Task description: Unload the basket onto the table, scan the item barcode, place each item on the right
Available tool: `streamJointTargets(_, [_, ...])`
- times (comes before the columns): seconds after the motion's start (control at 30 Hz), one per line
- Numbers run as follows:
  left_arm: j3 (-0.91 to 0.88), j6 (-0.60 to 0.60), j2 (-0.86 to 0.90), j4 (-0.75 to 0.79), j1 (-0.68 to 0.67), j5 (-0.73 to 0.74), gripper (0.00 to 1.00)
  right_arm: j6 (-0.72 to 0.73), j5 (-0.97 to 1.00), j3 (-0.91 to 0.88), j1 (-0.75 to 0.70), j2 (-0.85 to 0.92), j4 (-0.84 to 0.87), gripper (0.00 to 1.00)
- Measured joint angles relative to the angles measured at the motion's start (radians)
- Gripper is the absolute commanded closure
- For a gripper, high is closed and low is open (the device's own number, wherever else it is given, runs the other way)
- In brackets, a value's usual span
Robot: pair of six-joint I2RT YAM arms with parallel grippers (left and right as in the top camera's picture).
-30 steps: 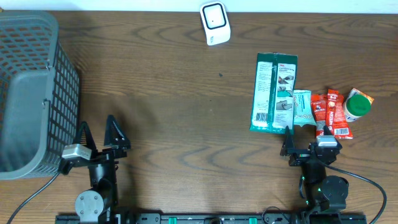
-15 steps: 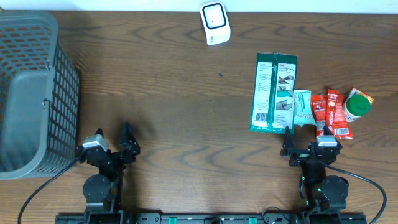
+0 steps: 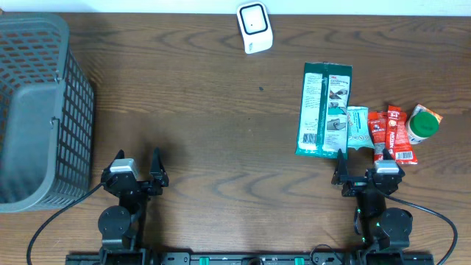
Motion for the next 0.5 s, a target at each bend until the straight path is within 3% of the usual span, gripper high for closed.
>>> streamJointTargets(0.5, [0.0, 0.006, 0.0, 0.0, 0.0, 0.003, 0.16, 0.0, 0.0, 0.0, 0.0, 0.0, 0.0, 0.01])
